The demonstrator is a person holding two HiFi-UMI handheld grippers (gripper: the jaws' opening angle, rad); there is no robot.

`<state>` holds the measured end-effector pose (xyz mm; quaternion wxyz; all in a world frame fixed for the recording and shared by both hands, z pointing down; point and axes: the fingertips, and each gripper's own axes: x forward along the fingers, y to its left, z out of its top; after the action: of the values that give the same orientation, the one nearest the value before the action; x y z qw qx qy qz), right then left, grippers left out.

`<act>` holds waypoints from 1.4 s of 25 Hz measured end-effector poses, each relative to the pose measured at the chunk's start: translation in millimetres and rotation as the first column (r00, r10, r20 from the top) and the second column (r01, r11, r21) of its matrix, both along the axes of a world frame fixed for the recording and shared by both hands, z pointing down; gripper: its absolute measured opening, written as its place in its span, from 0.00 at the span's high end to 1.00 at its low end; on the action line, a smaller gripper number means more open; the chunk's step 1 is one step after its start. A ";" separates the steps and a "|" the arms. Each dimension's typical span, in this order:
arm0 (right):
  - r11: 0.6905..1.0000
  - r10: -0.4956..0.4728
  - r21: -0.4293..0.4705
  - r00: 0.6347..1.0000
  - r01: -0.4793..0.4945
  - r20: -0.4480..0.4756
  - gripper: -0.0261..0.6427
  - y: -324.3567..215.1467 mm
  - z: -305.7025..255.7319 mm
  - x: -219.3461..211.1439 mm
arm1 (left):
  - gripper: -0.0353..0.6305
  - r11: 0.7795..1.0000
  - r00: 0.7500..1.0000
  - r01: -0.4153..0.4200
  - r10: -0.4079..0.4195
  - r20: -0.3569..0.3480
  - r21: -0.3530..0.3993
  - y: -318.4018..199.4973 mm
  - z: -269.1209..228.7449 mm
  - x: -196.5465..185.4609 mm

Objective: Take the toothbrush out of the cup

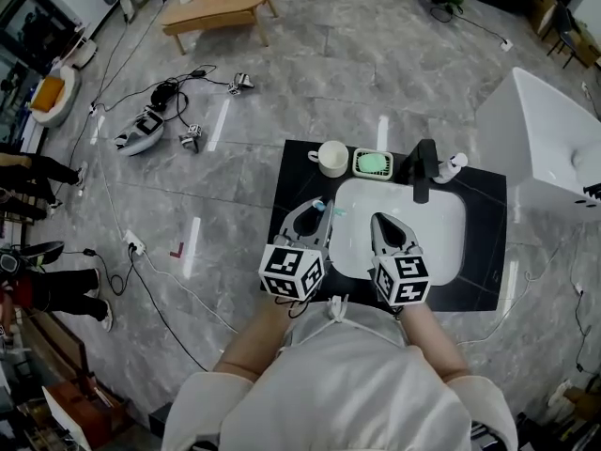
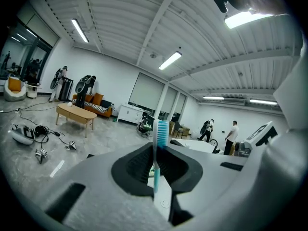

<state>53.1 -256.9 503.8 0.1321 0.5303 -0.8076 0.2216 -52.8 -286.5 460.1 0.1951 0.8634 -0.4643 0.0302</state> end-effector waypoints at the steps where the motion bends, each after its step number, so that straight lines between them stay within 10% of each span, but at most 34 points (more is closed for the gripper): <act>1: 1.000 -0.005 0.007 1.000 0.005 0.000 0.92 1.0 -2.3 0.4 | 0.89 1.000 1.000 -0.005 0.005 0.007 -0.001 2.6 1.9 2.1; 35: 0.999 -0.030 0.044 0.998 0.032 -0.055 0.92 -2.1 -12.3 10.1 | 0.89 0.995 0.994 -0.095 0.097 0.044 -0.044 3.7 14.9 36.7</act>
<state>63.2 -259.0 491.5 0.1456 0.5264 -0.8166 0.1867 -16.1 -282.8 474.9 0.2006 0.8795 -0.4261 0.0690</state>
